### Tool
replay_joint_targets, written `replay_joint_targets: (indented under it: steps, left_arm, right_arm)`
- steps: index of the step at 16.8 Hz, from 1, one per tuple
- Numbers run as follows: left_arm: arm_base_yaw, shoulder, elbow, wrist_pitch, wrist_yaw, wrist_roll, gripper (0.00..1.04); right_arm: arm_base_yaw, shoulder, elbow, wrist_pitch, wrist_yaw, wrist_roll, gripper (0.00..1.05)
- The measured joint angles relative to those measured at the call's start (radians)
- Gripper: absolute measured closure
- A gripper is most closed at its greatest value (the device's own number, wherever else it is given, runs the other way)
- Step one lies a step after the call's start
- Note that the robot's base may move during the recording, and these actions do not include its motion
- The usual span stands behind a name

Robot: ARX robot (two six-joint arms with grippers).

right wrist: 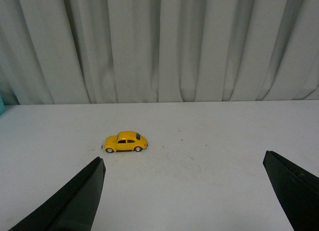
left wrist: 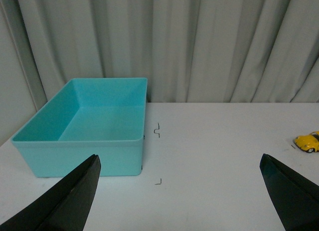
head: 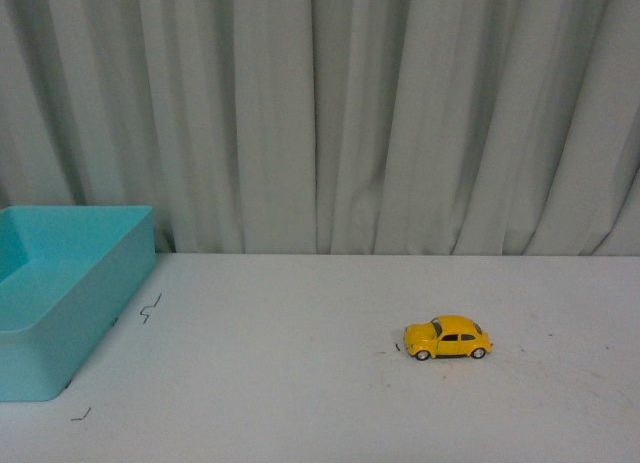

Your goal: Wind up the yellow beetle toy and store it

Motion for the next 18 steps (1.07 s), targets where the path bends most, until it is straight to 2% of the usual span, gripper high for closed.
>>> replay_joint_targets:
  steps: [18]
  left_arm:
    - [0.000, 0.000, 0.000, 0.000, 0.000, 0.000, 0.07]
  right_arm:
    - [0.000, 0.000, 0.000, 0.000, 0.000, 0.000, 0.07]
